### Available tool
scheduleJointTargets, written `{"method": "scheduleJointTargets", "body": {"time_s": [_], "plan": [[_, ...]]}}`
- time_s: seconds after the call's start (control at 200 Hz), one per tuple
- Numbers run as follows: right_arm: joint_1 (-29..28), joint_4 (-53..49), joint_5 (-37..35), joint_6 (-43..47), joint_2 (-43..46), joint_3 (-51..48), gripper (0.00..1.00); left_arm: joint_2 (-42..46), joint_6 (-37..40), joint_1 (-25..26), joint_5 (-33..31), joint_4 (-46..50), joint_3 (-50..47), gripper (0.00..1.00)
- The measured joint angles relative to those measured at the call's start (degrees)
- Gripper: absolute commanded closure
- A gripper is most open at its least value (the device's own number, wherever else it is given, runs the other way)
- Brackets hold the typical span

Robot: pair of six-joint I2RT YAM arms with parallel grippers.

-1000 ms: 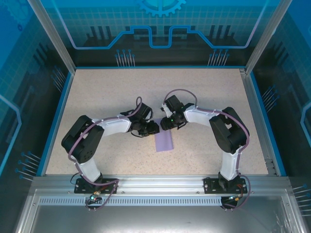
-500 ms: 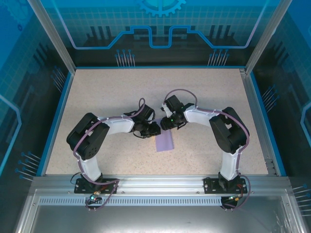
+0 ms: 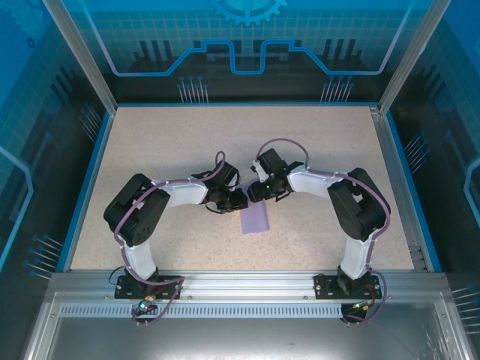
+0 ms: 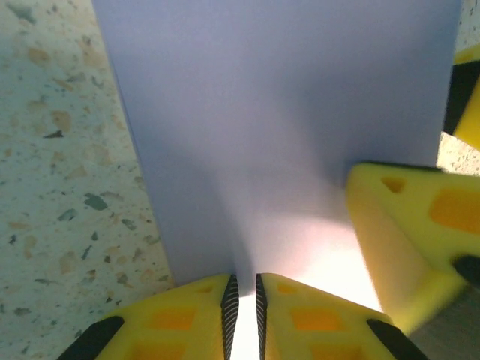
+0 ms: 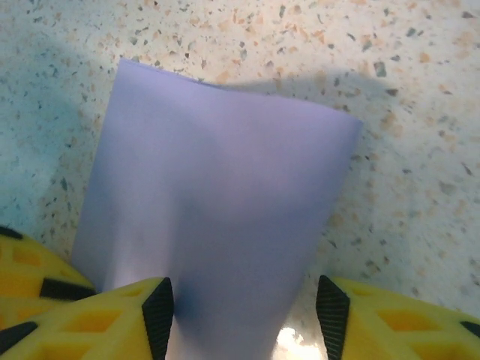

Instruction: Fold a paper plane with a square sheet of paper (pick it up from the middle)

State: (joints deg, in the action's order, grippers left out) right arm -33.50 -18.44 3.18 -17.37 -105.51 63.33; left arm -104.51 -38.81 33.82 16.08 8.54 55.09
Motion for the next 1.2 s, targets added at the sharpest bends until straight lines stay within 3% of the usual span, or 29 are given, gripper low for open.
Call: {"method": "scheduleJointTargets", "body": {"time_s": [0.15, 0.32, 0.45, 0.6, 1.2], "plan": [[2.19, 0.52, 2.58, -1.29, 5.25, -2.82, 0.47, -0.26, 0.35, 0.0, 0.0, 0.24, 0.37, 0.81], [3.48, 4.68, 11.13, -5.35, 8.63, -6.01, 0.66, -0.57, 0.55, 0.0, 0.0, 0.37, 0.76, 0.8], [3.54, 8.66, 17.64, -9.68, 8.63, -9.86, 0.74, -0.57, 1.46, 0.0, -0.02, 0.39, 0.76, 0.8], [3.56, 10.91, 21.31, -12.07, 7.28, -11.26, 0.76, -0.57, 1.7, 0.0, -0.15, 0.44, 0.76, 0.8], [6.93, 13.62, 22.29, -10.4, 1.27, -11.39, 0.77, -1.05, 2.93, 0.11, -0.85, 1.73, 1.66, 0.81]]}}
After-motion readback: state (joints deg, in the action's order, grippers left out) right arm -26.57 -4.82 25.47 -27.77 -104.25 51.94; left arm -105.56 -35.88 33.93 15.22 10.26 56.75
